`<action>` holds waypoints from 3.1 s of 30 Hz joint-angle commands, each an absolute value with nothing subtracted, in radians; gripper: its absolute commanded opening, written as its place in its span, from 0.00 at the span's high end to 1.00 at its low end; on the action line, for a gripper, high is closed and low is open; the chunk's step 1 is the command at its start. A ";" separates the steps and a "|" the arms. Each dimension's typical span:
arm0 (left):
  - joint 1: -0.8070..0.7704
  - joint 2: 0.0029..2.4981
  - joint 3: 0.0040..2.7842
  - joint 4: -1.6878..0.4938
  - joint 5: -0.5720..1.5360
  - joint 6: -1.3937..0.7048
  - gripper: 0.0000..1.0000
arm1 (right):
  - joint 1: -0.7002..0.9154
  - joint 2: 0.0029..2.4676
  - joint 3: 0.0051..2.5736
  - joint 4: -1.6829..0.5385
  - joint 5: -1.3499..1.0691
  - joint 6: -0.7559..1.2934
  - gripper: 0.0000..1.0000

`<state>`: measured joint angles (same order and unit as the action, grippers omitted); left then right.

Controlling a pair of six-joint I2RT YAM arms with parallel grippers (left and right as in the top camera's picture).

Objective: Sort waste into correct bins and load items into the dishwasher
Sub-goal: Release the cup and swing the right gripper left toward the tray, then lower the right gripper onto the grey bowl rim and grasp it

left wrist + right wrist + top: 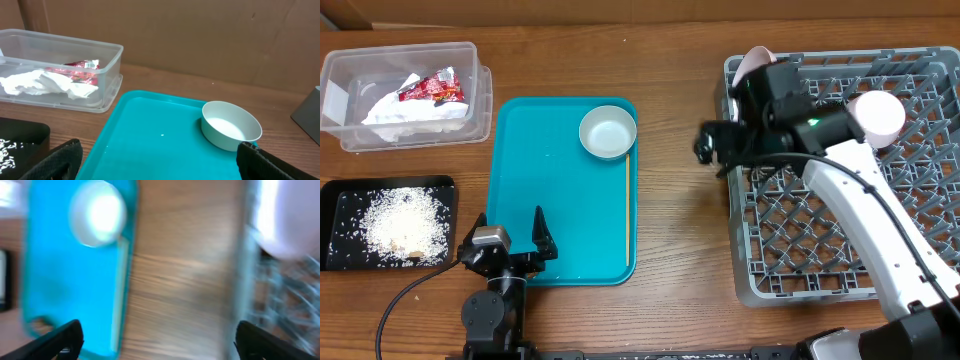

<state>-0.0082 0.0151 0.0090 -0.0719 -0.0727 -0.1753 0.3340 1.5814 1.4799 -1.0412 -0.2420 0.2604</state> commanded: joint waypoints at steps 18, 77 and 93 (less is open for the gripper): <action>-0.012 0.006 0.005 -0.070 -0.085 -0.153 0.00 | 0.612 1.792 1.512 -0.457 -0.108 0.283 0.00; -0.012 0.006 0.005 -0.070 -0.085 -0.153 0.00 | 0.841 2.153 1.512 -0.376 0.188 -0.016 0.14; -0.012 0.006 0.005 -0.070 -0.085 -0.153 0.00 | 0.906 2.154 1.511 -0.388 0.278 -0.017 0.39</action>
